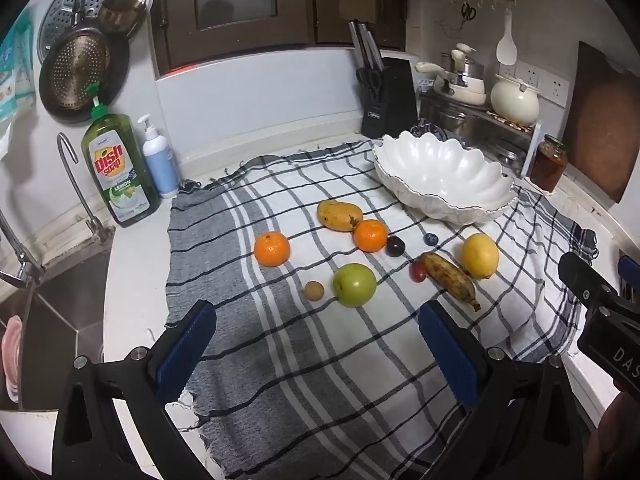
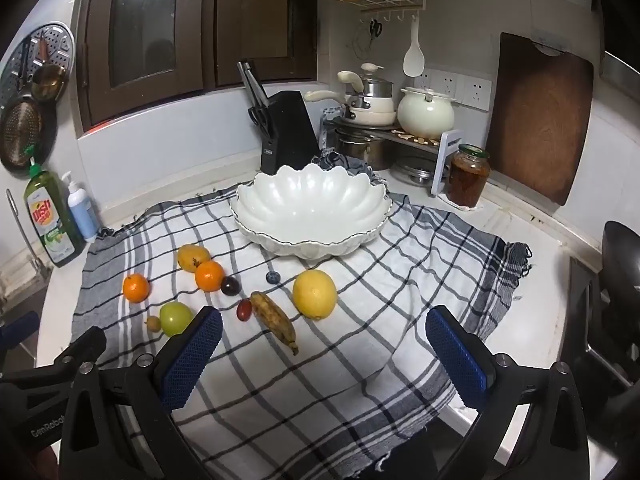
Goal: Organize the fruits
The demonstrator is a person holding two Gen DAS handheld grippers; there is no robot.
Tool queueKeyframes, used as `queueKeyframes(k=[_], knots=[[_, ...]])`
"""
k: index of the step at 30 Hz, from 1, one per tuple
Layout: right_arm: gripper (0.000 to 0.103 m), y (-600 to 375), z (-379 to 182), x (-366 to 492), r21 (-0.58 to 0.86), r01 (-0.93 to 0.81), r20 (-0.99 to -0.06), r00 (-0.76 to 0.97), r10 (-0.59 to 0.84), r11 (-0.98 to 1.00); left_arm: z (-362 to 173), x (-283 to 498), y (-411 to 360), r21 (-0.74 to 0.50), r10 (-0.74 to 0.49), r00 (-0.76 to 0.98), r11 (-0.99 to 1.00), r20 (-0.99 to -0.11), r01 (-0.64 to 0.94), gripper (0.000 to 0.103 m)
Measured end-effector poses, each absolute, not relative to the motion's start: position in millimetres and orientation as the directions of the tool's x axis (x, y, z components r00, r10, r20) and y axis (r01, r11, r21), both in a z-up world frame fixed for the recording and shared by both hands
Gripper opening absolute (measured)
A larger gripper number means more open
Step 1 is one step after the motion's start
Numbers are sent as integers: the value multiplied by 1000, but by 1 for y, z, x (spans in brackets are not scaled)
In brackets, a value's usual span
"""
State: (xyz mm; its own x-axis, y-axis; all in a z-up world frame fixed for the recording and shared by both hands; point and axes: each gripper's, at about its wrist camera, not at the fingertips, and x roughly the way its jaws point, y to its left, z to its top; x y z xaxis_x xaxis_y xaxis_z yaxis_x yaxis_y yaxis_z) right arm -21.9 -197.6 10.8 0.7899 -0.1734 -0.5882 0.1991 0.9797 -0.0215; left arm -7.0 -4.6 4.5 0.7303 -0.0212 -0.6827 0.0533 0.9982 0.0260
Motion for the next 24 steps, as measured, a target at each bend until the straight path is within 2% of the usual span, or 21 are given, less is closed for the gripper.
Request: queueKeyframes(k=[24], knots=[[103, -201, 25, -44, -20, 215, -564, 804, -188, 976, 15, -25, -9, 22, -40, 748, 997, -662, 73, 103]])
